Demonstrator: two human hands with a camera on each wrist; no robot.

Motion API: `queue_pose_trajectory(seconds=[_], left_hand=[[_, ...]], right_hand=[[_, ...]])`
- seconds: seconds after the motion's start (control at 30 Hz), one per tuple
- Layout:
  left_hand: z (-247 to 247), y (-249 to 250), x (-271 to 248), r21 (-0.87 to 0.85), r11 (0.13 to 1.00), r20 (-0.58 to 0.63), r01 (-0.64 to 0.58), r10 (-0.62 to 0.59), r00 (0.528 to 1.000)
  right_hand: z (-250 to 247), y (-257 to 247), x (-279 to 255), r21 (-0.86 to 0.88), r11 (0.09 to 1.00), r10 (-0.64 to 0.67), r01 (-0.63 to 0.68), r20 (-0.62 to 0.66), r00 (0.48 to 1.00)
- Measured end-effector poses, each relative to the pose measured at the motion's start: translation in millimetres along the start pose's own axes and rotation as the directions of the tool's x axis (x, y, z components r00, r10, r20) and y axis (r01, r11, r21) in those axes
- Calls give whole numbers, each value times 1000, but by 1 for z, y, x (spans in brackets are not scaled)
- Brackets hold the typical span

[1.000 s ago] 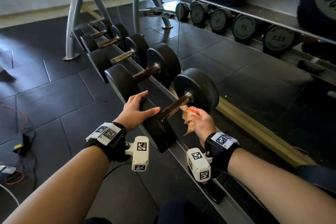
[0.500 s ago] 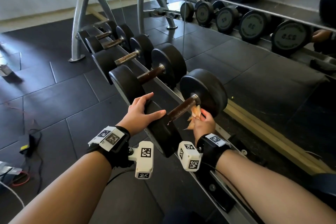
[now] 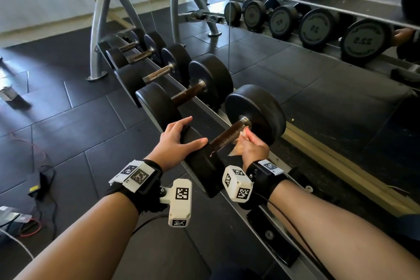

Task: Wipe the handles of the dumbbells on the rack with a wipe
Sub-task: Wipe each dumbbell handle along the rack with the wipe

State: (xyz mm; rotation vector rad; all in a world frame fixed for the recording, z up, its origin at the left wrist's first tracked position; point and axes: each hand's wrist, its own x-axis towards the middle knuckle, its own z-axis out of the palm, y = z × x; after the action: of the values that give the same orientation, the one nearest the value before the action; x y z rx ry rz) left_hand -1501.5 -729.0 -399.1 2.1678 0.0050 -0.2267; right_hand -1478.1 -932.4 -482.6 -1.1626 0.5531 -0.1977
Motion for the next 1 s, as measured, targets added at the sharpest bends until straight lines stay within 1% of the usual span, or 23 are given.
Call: queue_pose_trajectory(seconds=[0.07,0.17,0.23,0.27,0.3,0.33,0.4,0.43,0.47,0.53,0.63,0.67,0.77,0.83,0.87,0.93,0.97,1.0], left_hand=[[0,0,0,1,1000,-1,-2,2,1000],[0,0,-1,0,1000,-2,-8,8,1000],[0,0,0,3,1000,-1,-9,9,1000],[1,0,0,6,1000,0,-8,8,1000],[1,-1,0,9,1000,0,-10,10,1000],[1,-1,0,10,1000,-3,-15,15,1000],[1,-2,0,3,1000,-13,-21,21,1000],[1,-2,0,1,1000,-16,-22,22,1000],[1,-2,0,1,1000,-14,-23,23,1000],[1,-3,0,3,1000,-7,-28,28,1000],[1,-4,1,7,1000,-2,-27,27,1000],[1,-4,1,8,1000,-3,-28,28,1000],[1,-5,1,8,999,-4,-32,32,999],[2,-5,2,8,999,-4,-34,34,999],[2,-5,2,8,999,-7,-36,37,999],[1,-6,2,4,999,-9,-36,37,999],[1,-6,2,3,999,-10,-35,35,999],[1,-6,2,1,999,-9,-34,34,999]], right_hand=[[2,7,-9,-45,999,17,-14,54,998],[-1,18,-28,-135,990,55,-31,178,982],[-7,21,-32,-193,981,62,-10,264,962],[-11,19,-32,-206,978,55,5,283,958],[-14,16,-30,-207,978,40,20,280,959],[-17,12,-27,-205,978,16,36,248,969],[-18,2,-18,-198,977,-51,77,131,990],[-17,-1,-15,-198,975,-78,96,94,993],[-14,-2,-13,-194,975,-92,107,86,992],[-6,1,-16,-185,979,-63,83,115,991],[1,18,-29,-165,986,61,-31,179,982],[0,22,-35,-185,982,74,-34,216,974],[-9,22,-42,-290,957,79,22,332,940],[-18,11,-37,-266,964,83,18,363,928],[-22,5,-33,-232,973,69,10,332,941],[-26,-3,-21,-173,983,-28,60,183,983],[-26,-6,-15,-144,984,-88,104,118,989],[-23,-8,-12,-129,983,-122,132,80,989]])
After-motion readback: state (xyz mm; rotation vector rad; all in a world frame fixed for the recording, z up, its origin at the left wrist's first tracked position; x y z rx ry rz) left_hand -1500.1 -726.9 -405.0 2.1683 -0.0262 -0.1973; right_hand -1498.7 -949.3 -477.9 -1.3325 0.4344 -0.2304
